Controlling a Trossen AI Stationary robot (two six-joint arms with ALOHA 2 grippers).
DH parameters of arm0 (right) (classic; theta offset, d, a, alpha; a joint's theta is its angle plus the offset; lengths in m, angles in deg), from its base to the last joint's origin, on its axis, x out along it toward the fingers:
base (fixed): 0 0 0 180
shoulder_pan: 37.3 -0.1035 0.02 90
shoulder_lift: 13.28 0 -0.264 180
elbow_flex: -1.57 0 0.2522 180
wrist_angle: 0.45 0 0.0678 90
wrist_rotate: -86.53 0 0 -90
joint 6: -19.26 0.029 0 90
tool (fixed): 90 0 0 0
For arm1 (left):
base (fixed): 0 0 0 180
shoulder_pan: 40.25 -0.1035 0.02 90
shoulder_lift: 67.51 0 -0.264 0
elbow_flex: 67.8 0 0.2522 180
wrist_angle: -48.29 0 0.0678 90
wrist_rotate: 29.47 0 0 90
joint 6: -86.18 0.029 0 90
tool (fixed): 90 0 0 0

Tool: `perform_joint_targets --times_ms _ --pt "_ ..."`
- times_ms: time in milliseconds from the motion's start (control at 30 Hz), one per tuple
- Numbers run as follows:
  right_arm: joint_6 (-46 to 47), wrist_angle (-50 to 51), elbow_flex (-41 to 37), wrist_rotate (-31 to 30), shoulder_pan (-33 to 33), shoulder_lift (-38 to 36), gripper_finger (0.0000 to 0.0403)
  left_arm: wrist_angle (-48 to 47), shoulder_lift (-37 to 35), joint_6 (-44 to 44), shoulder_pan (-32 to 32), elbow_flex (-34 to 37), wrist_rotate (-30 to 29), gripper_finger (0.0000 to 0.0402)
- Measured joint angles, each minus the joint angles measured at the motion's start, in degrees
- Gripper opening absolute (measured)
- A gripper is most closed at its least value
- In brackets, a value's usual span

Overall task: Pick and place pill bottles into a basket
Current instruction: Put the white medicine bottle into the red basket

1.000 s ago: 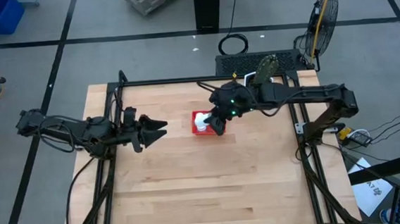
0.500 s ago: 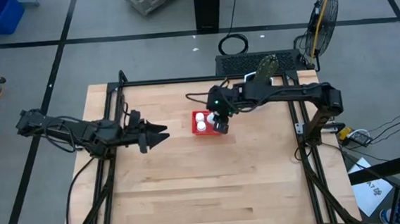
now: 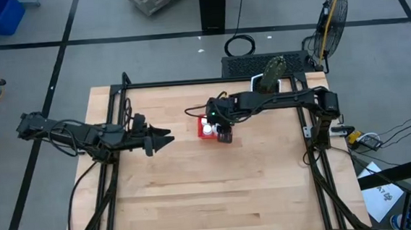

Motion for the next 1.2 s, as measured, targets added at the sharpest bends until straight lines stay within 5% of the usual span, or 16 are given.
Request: perform_joint_targets --times_ms 633,1200 --pt "-1.47 -2.83 0.02 -0.14 1.20 -0.04 0.0148 -1.20 0.00 -0.24 -0.01 0.00 -1.05 0.0336" --pt "-3.90 -2.47 0.02 -2.80 1.19 7.70 0.0149 -1.14 0.02 -2.27 0.58 -0.02 0.50 0.0335"
